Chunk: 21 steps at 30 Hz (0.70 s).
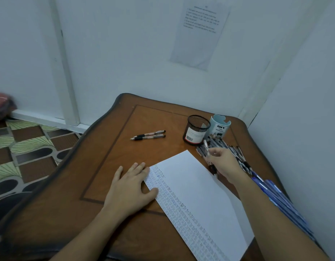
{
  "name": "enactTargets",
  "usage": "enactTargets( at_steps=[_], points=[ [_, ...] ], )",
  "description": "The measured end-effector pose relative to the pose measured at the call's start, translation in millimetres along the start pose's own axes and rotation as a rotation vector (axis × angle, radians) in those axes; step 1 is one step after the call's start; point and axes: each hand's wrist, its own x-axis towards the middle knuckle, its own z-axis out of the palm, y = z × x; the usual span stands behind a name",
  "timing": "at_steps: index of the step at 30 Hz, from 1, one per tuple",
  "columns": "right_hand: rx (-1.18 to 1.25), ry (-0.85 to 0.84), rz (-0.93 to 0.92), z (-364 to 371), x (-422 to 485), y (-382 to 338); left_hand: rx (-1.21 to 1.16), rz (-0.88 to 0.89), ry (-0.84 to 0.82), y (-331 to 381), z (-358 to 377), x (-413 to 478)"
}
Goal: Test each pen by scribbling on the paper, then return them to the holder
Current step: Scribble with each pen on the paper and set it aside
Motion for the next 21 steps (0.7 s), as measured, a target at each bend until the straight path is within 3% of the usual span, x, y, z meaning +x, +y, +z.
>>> enactTargets(
  at_steps=[7,11,14,17,21],
  points=[
    [-0.581,0.082,-0.212,8,25,2,-0.005,0.018,0.025,-1,1,-1],
    [-0.86,0.223,-0.378,25,29,3,-0.01,0.024,0.031,-2,1,-2],
    [-0.696,0.125,-0.507,54,34,-9,-0.011,0.029,0.037,-4,1,-1],
    [-0.413,-0.07,-0.489,87,42,-27,-0.009,0.026,0.035,-4,1,0],
    [-0.289,-0.133,-0.431,120,65,-45,-0.013,0.031,0.031,-5,-1,-1]
  ],
)
